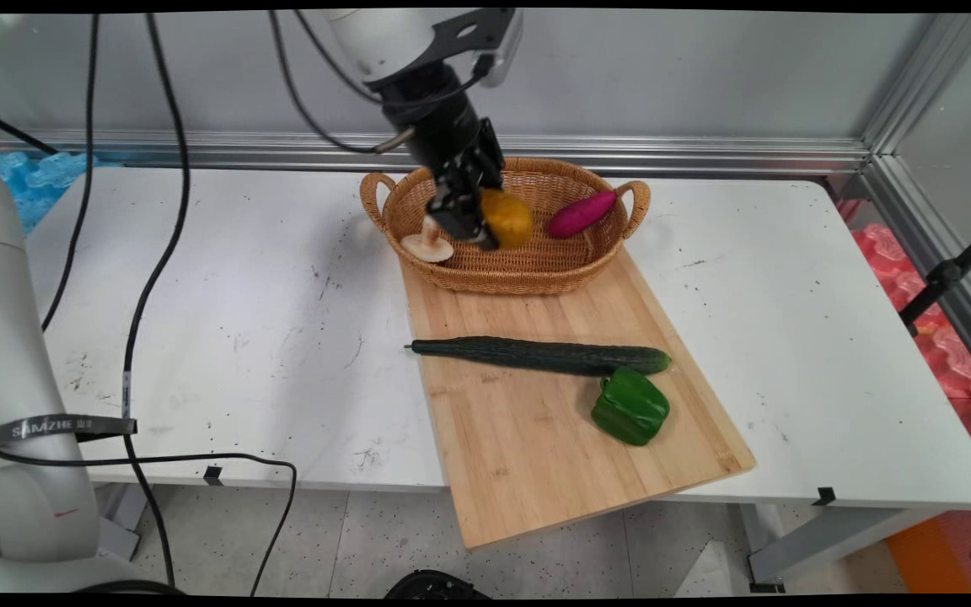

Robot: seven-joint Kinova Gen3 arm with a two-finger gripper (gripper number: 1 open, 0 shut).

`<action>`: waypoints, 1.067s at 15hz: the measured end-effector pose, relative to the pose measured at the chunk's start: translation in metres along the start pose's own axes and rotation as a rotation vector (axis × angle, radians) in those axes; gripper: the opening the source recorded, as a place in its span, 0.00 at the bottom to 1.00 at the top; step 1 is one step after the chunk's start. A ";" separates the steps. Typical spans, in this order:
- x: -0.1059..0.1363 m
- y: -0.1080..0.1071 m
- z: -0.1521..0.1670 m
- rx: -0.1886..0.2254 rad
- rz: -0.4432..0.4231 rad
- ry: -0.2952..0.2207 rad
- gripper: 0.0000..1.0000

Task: Place the picked object on the cutting board

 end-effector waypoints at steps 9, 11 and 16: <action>0.007 0.062 0.025 -0.127 0.249 -0.003 0.00; 0.008 0.073 0.040 -0.143 0.301 -0.004 0.00; 0.012 0.091 0.078 -0.161 0.392 -0.009 0.00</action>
